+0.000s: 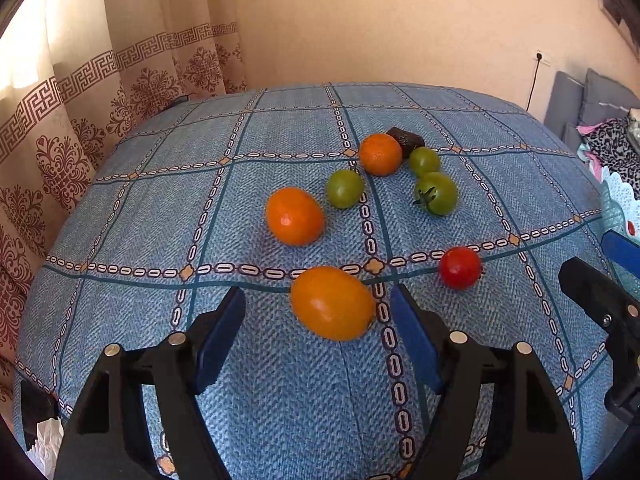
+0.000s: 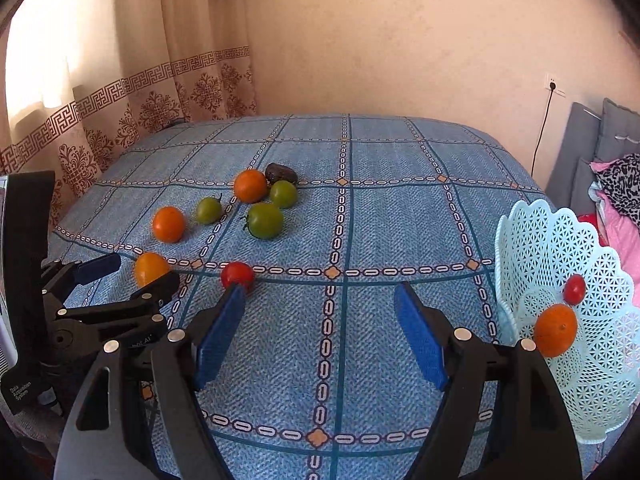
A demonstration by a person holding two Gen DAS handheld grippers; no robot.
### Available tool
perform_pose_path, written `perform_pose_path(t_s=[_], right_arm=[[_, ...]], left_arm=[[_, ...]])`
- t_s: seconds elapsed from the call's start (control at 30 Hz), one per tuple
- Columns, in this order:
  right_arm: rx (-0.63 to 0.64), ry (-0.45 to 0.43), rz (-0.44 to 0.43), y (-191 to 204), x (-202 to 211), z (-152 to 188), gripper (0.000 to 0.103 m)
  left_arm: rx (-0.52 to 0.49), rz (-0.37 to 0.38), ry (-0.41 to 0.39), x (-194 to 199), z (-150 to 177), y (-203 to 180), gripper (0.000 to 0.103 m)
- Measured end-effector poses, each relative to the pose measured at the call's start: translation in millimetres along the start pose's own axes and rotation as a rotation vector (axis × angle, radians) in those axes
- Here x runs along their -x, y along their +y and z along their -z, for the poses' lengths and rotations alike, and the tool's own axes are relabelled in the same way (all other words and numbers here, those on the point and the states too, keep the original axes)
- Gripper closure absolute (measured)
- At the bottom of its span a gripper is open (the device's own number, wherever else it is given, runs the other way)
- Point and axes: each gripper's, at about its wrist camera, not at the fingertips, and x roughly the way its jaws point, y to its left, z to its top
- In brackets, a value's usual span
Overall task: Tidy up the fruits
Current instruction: 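Close the left gripper on the oval yellow-orange fruit, then close the right gripper on another red tomato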
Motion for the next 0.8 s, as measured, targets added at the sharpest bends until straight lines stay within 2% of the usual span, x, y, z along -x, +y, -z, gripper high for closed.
perform_pose_path(t_s=[0.07,0.2,0.47,0.63,0.73,0.8], right_arm=[[-0.003,0.013,-0.013,1.5,-4.0,0.5,0.025],[-0.014,0.035,-0.045,3.9,-11.3,-0.6,0.025],[-0.012,0.074,-0.111,14.2,-26.1,-3.3,0.025],[-0.01,0.101,-0.155,24.7,-37.7,-5.8,0.025],[0.005,0.113,-0.165,32.6,-46.4,-8.1,0.032],[0.007,0.131,-0.175,36.5,-54.0,-9.8,0.041]], left_arm=[[0.009,0.017,0.022,-5.5,0.4,2.1,0.048],[0.022,0.072,0.014,-3.1,1.2,6.2,0.06],[0.072,0.077,-0.014,9.2,4.7,16.7,0.061],[0.092,0.021,-0.043,15.1,2.4,25.4,0.061],[0.11,0.011,-0.041,15.1,2.2,30.2,0.061],[0.111,-0.002,-0.043,15.4,2.1,31.8,0.06]])
